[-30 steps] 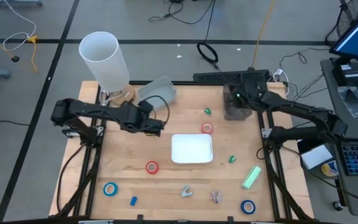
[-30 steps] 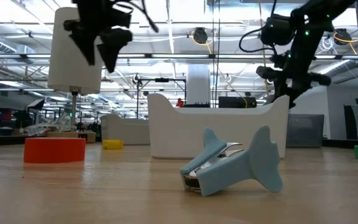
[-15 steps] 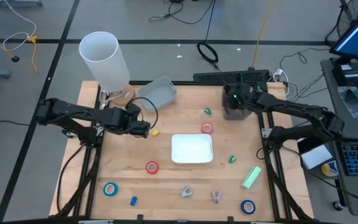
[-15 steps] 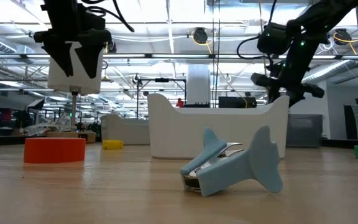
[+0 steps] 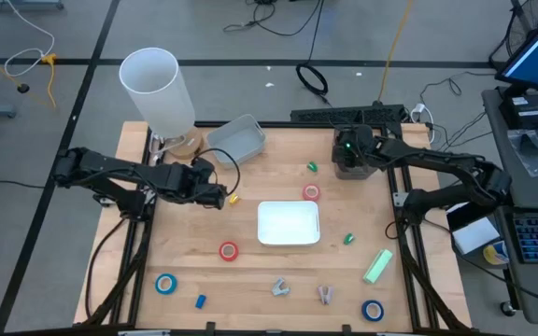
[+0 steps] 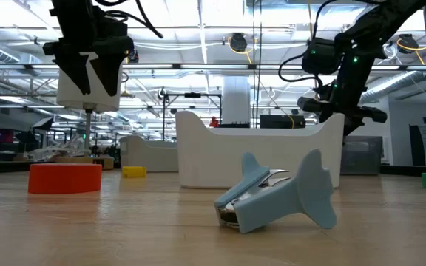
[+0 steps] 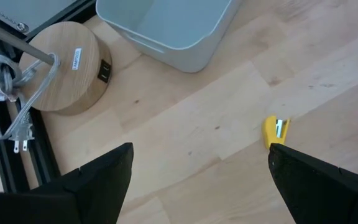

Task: Pick and place Stapler, Stapler remover, tape
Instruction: Put the black stapler into the black bin, then put the green stapler into the black bin

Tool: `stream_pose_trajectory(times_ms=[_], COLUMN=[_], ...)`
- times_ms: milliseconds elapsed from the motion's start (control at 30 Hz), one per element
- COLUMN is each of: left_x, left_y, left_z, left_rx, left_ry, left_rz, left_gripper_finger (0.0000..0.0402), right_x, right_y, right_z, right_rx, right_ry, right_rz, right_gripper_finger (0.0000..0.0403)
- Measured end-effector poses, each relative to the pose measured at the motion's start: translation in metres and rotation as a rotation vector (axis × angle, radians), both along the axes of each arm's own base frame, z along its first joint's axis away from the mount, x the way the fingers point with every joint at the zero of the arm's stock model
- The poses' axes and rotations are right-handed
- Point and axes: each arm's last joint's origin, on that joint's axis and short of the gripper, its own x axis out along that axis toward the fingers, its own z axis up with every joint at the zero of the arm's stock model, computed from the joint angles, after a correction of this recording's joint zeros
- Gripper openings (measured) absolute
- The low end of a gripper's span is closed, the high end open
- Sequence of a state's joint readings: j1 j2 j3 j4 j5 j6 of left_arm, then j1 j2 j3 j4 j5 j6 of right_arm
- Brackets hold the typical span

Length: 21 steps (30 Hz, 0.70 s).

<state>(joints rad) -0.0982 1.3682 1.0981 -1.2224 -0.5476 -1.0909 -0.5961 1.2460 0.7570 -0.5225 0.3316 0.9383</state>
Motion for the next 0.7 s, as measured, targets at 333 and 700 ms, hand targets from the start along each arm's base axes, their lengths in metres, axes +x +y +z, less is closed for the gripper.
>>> stream_pose_trajectory(times_ms=[333,700], left_x=[0.0001,-0.0001], left_y=[0.0001,-0.0026], left_z=[0.0,0.0], left_rx=[0.006,0.008], left_ry=[0.02,0.027], left_rz=[-0.034,-0.057], left_gripper_finger=[0.0366,0.0365], right_x=[0.0007,-0.0015], right_y=[0.0004,0.0021], right_z=[-0.0001,0.0071], right_rx=[0.034,0.02], right_ry=[-0.034,-0.072], right_rz=[0.002,0.009], right_gripper_finger=[0.0171,0.0167])
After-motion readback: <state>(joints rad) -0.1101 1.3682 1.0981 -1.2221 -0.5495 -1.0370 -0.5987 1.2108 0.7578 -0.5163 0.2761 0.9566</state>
